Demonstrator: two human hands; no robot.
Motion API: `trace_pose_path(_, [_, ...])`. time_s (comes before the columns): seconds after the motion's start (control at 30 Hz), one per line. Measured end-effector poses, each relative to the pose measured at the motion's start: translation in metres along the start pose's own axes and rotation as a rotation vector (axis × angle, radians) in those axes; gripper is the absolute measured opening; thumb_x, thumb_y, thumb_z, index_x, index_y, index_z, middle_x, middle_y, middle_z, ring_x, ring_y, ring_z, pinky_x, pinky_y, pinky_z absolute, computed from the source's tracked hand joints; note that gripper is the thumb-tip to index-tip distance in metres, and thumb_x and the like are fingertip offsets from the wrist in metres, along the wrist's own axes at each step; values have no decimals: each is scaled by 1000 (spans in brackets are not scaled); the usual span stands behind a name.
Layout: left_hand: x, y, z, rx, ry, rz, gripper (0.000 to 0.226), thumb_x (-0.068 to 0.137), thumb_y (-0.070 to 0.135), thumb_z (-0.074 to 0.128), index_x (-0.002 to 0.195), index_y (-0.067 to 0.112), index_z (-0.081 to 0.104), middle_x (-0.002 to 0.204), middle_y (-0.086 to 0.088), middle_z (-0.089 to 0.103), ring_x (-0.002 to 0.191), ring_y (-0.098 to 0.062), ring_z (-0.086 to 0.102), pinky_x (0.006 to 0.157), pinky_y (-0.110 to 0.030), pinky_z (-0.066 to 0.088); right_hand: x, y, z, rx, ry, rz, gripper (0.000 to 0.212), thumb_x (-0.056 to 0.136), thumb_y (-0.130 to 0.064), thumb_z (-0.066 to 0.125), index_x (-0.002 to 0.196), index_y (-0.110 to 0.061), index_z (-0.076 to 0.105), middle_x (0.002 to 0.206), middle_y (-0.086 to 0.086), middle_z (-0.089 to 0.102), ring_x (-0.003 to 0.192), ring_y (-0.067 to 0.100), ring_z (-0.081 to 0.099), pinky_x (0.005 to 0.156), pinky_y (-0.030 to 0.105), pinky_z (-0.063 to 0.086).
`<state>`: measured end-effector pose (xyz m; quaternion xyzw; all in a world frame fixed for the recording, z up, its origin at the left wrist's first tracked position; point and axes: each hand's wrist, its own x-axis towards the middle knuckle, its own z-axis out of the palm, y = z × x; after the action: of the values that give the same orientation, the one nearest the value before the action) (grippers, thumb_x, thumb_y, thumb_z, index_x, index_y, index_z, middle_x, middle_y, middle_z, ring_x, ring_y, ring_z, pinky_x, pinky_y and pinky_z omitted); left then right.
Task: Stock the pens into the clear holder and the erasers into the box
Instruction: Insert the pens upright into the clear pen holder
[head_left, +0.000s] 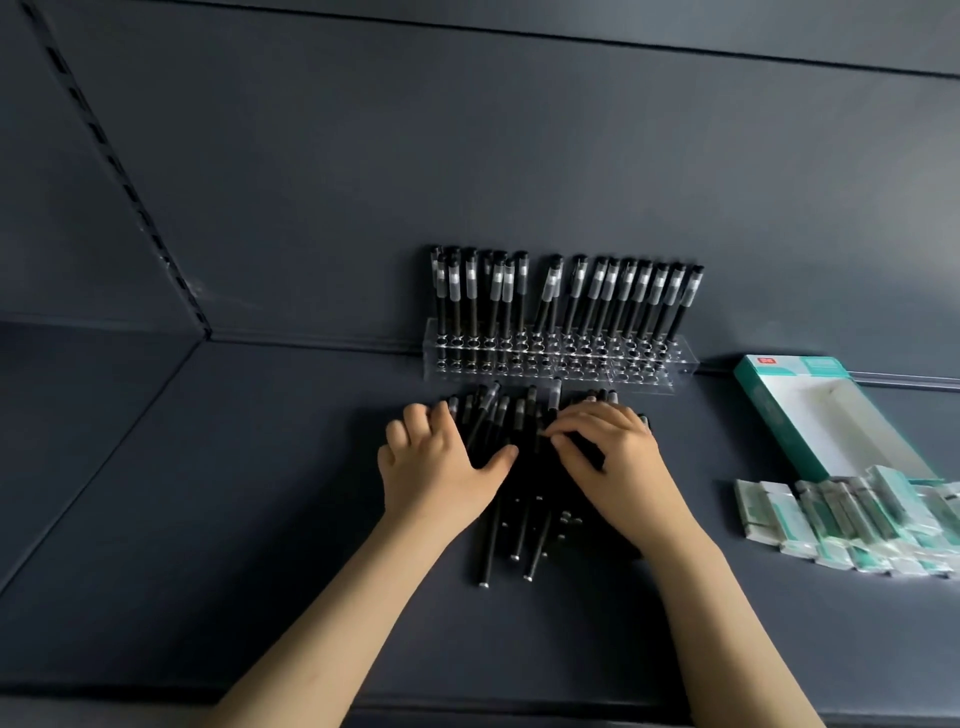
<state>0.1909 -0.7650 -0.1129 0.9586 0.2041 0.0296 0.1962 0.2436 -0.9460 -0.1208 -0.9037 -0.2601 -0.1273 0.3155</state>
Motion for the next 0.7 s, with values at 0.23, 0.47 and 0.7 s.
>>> trace_pose_path(0.23, [-3,-2,0,60,10,-21,83,87,71,43,146,13,28,140,-5,30,126,-28,30,103,-38,29,-4,6,1,69,6,68,14,91,-18,67,101,-24,74,110,-10,65,106,11,54,99,17,30])
trace_pose_path(0.47, [-10,-11,-3,152,35,-24,81,90,70,37,146,12,31,141,-7,32,124,-28,34,101,-37,32,-5,8,2,83,1,78,16,92,-18,65,104,-24,73,112,-9,65,110,16,55,103,35,39])
trace_pose_path(0.7, [-11,-15,8,257,214,68,58,68,53,78,80,-1,60,79,-17,57,71,-36,57,55,-38,49,-6,7,1,97,-3,75,16,92,-19,64,104,-25,73,112,-10,66,112,18,56,103,41,40])
